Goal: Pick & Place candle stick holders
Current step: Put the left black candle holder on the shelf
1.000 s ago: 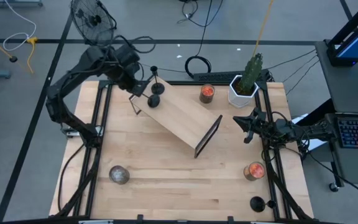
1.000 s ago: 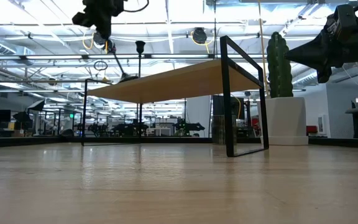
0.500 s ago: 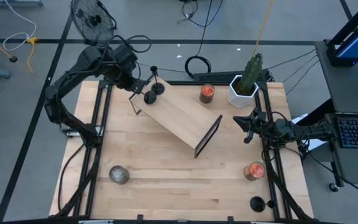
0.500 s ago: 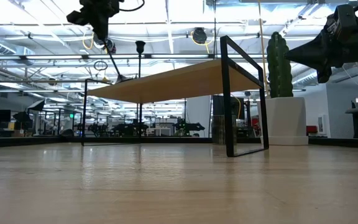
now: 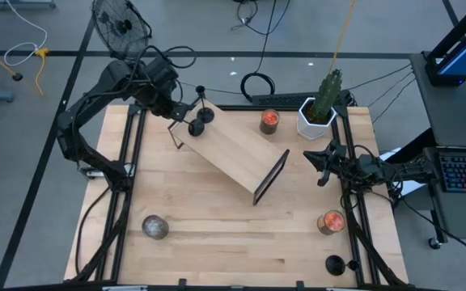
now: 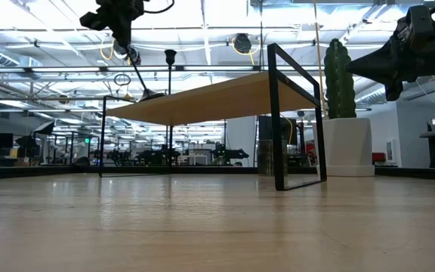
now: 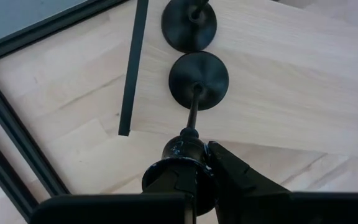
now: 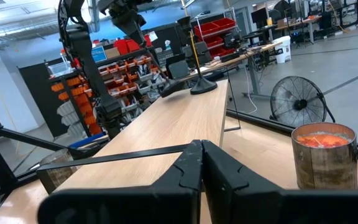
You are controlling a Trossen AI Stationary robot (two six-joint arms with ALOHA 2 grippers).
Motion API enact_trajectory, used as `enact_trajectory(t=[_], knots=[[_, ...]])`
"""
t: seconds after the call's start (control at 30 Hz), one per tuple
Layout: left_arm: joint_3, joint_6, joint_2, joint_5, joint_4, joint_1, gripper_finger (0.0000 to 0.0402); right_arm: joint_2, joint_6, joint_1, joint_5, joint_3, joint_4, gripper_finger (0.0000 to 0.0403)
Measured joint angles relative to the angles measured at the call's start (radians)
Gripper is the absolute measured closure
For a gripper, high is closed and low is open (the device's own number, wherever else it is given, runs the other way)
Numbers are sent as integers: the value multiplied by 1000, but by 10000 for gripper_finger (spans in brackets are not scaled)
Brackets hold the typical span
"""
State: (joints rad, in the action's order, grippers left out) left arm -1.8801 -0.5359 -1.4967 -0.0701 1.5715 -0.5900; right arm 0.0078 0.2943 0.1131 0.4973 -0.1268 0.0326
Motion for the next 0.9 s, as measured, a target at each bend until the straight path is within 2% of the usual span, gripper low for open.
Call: enact_trajectory(t=[0.2,0.43,0.9], knots=[[0,3,0,-30,0,-21,380,0,0,0,0,0,0,399],[0,3,0,-35,-1,-34,341,0,0,0,0,0,0,399],[0,26,0,-3,-1,-33,333,0,0,0,0,0,0,399]])
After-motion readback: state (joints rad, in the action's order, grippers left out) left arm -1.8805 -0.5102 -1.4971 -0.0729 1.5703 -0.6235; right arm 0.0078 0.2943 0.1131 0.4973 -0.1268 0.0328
